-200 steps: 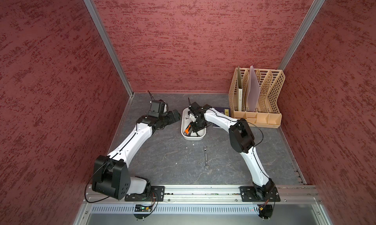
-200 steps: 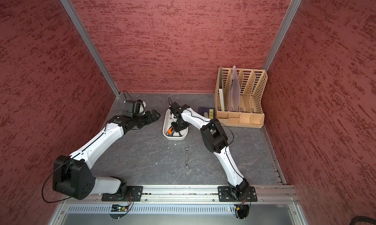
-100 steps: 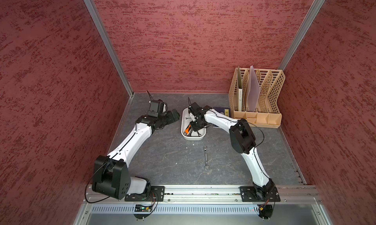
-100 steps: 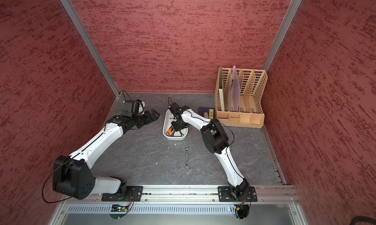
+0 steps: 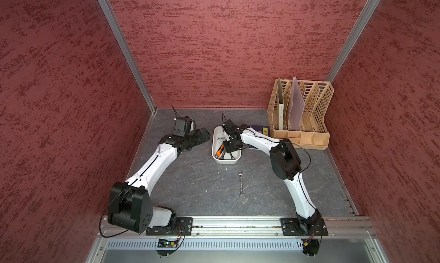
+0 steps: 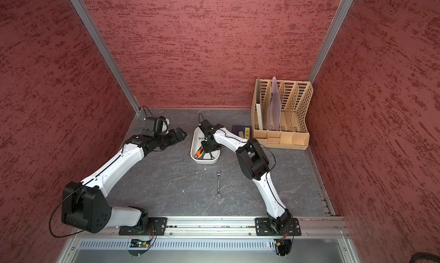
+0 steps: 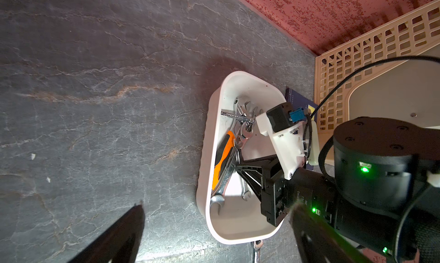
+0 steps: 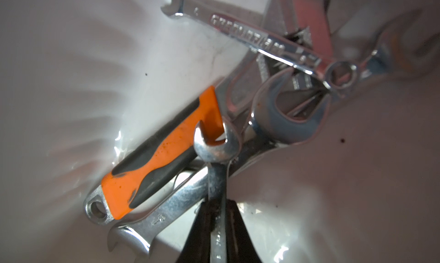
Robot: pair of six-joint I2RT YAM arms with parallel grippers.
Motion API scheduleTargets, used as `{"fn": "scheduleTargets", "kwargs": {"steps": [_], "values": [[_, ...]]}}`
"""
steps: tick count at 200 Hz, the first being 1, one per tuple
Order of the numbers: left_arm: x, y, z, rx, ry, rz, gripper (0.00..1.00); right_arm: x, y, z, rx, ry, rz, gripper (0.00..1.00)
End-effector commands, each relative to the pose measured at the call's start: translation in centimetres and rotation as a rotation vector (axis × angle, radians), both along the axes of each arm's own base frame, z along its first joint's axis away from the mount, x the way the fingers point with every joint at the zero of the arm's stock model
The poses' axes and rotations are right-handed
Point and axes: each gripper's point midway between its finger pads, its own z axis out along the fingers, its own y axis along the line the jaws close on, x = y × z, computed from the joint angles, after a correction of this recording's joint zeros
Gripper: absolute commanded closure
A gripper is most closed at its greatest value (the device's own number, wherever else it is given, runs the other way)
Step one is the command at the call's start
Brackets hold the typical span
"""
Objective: Take out the wrench from the storage box
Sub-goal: Pick up the wrench from the storage box.
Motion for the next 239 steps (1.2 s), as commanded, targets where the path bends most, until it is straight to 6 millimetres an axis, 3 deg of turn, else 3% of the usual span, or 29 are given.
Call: {"fn": "scheduleTargets", "kwargs": {"steps": [1,157,239], "values": [[0.2,0.3,0.7,-0.001,-0.034,0.005,0.0,0.9,0.3,2.5,0.07,-0.039,-0.034,1.0],[0.2,0.4,0.8,-0.003,-0.036,0.008,0.0,2.7,1.2,7.2,0.203,-0.076,-0.071,1.0],[0.1,0.6,1.2,-0.001,-0.049,0.014,0.0,2.8,-0.7,13.9,0.226,-0.187,-0.101,1.0]]}}
